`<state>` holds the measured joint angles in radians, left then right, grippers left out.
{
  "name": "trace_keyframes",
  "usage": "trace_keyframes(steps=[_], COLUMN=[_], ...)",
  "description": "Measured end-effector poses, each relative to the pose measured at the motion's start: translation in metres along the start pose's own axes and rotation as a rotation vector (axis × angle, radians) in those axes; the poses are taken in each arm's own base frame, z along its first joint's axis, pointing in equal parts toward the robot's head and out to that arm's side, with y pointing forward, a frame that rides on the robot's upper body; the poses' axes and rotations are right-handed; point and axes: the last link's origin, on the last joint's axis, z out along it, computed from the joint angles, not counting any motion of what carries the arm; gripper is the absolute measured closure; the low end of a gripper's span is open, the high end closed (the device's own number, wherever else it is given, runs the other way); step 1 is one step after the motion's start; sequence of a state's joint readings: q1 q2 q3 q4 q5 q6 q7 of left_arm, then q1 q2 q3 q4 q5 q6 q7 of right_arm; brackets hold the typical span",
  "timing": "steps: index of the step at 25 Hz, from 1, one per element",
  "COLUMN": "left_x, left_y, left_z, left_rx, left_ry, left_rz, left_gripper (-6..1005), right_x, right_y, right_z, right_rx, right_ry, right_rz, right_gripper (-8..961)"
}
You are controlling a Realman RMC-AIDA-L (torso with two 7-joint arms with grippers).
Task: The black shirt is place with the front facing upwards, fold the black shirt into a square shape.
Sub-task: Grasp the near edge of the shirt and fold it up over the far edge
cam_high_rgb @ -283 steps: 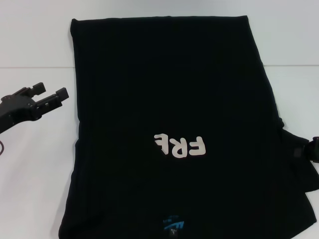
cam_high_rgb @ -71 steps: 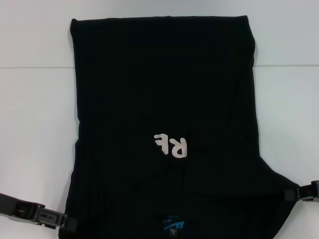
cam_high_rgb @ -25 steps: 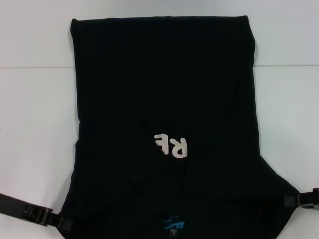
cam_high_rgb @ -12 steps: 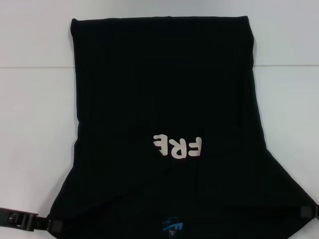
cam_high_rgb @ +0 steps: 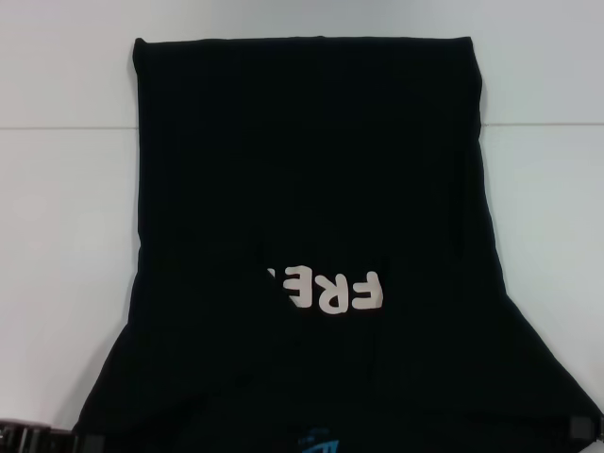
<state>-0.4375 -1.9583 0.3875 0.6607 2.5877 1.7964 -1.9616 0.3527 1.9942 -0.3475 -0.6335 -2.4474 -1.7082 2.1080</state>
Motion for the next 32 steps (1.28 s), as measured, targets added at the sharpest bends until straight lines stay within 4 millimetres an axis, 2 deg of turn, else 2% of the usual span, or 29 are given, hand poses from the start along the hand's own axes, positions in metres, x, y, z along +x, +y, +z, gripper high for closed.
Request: trace_keyframes(steps=[6, 12, 17, 20, 24, 32], left_x=[-0.015, -0.028, -0.031, -0.025, -0.007, 0.045], left_y=[0.002, 0.010, 0.017, 0.019, 0.022, 0.026], left_z=[-0.008, -0.015, -0.022, -0.024, -0.028, -0.022], left_rx=[-0.045, -0.121, -0.181, -0.195, -0.214, -0.206], left_ry=[0.054, 0.131, 0.229, 0.280, 0.378, 0.473], left_rz=[0.008, 0.053, 0.107, 0.128, 0.163, 0.200], left_gripper=[967, 966, 966, 966, 966, 966], right_x=[0.014, 0.032, 0.033, 0.026, 0.011, -0.023], right_y=[-0.001, 0.004, 0.015, 0.020, 0.027, 0.047], right_z=[-0.005, -0.013, -0.025, -0.030, -0.031, -0.020], right_rx=[-0.031, -0.135, -0.244, -0.285, -0.334, -0.419], right_ry=[0.014, 0.032, -0.030, -0.089, -0.176, -0.282], right_rz=[-0.014, -0.052, -0.087, -0.099, -0.124, -0.193], right_gripper=[903, 903, 903, 903, 903, 903])
